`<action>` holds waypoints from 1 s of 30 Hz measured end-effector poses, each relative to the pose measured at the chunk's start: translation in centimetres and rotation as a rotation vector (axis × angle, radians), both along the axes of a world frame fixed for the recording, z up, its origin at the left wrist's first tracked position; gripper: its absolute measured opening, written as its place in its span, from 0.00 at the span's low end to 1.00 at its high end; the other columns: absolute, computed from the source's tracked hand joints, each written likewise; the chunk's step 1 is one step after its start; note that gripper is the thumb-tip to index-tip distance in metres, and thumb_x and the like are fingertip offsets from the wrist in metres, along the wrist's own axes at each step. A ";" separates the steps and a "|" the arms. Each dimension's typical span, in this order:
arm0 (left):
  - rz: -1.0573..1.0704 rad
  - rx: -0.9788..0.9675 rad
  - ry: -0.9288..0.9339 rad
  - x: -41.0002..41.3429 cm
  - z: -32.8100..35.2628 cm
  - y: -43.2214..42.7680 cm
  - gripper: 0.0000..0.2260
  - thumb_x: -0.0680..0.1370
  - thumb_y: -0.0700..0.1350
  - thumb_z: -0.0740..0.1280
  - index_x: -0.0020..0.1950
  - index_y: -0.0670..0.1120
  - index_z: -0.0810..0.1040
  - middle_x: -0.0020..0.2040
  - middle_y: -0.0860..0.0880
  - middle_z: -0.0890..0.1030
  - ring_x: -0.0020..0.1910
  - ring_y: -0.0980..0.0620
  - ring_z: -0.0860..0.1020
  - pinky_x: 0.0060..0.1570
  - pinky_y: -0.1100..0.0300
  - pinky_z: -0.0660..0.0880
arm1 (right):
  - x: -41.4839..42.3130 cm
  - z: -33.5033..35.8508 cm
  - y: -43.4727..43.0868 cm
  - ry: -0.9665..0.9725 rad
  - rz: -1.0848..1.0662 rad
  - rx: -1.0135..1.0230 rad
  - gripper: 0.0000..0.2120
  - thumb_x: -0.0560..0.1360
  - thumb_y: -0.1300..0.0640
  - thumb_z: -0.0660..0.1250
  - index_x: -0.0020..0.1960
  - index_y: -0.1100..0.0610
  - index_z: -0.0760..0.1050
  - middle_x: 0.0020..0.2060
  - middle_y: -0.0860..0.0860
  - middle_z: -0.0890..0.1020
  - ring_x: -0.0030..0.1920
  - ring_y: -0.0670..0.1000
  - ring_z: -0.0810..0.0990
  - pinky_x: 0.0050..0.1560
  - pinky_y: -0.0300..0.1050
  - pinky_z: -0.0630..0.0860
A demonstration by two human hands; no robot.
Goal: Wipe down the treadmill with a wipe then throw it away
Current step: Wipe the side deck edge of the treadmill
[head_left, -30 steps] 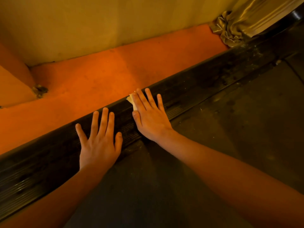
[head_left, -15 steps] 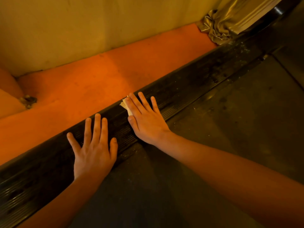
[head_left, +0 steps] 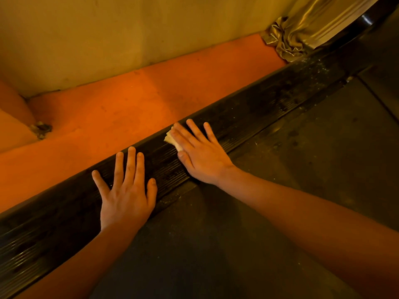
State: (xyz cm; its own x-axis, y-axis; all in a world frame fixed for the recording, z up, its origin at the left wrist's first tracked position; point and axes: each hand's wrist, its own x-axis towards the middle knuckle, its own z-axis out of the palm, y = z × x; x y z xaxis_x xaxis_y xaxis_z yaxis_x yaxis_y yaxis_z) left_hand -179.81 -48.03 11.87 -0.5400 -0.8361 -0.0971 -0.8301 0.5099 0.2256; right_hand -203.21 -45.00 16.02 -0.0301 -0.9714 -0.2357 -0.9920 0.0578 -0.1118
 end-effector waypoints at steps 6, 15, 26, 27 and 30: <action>0.000 0.002 0.002 -0.1 -0.1 -0.1 0.31 0.83 0.59 0.46 0.84 0.47 0.51 0.84 0.47 0.46 0.83 0.46 0.42 0.74 0.25 0.47 | 0.8 -0.2 2.8 -0.031 0.016 -0.003 0.28 0.87 0.44 0.43 0.84 0.50 0.43 0.84 0.47 0.44 0.82 0.51 0.37 0.81 0.59 0.36; 0.002 -0.022 0.005 -0.3 0.1 0.2 0.30 0.83 0.58 0.48 0.83 0.45 0.54 0.84 0.45 0.50 0.83 0.45 0.45 0.73 0.25 0.47 | 1.9 -0.5 -0.2 -0.031 -0.148 -0.021 0.28 0.87 0.44 0.42 0.84 0.49 0.43 0.84 0.46 0.43 0.82 0.53 0.35 0.80 0.60 0.33; 0.003 -0.023 0.005 -0.4 0.0 0.3 0.30 0.84 0.58 0.48 0.83 0.45 0.53 0.84 0.45 0.50 0.83 0.44 0.46 0.73 0.25 0.47 | 1.2 0.3 0.0 -0.032 -0.154 0.027 0.28 0.87 0.44 0.42 0.84 0.49 0.42 0.83 0.47 0.43 0.82 0.53 0.36 0.80 0.63 0.38; 0.000 -0.023 0.007 -0.4 0.0 0.2 0.30 0.84 0.58 0.48 0.83 0.45 0.53 0.84 0.45 0.50 0.83 0.44 0.46 0.73 0.25 0.47 | 1.1 0.3 0.7 -0.031 -0.129 0.034 0.28 0.87 0.44 0.42 0.84 0.49 0.42 0.84 0.47 0.42 0.82 0.53 0.36 0.80 0.62 0.38; 0.001 -0.033 0.023 -0.5 0.0 0.2 0.30 0.84 0.58 0.48 0.83 0.45 0.53 0.84 0.45 0.50 0.83 0.44 0.46 0.72 0.24 0.47 | -0.4 1.2 3.9 0.027 -0.002 0.106 0.28 0.87 0.44 0.43 0.84 0.49 0.39 0.83 0.46 0.41 0.82 0.51 0.35 0.80 0.59 0.35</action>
State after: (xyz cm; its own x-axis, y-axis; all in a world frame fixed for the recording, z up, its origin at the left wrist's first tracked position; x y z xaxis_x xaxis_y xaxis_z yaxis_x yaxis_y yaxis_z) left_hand -180.29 -47.81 11.86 -0.5409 -0.8392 -0.0568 -0.8254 0.5167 0.2274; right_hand -203.66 -41.06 17.26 -0.0398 -0.9410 -0.3360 -0.9944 0.0701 -0.0785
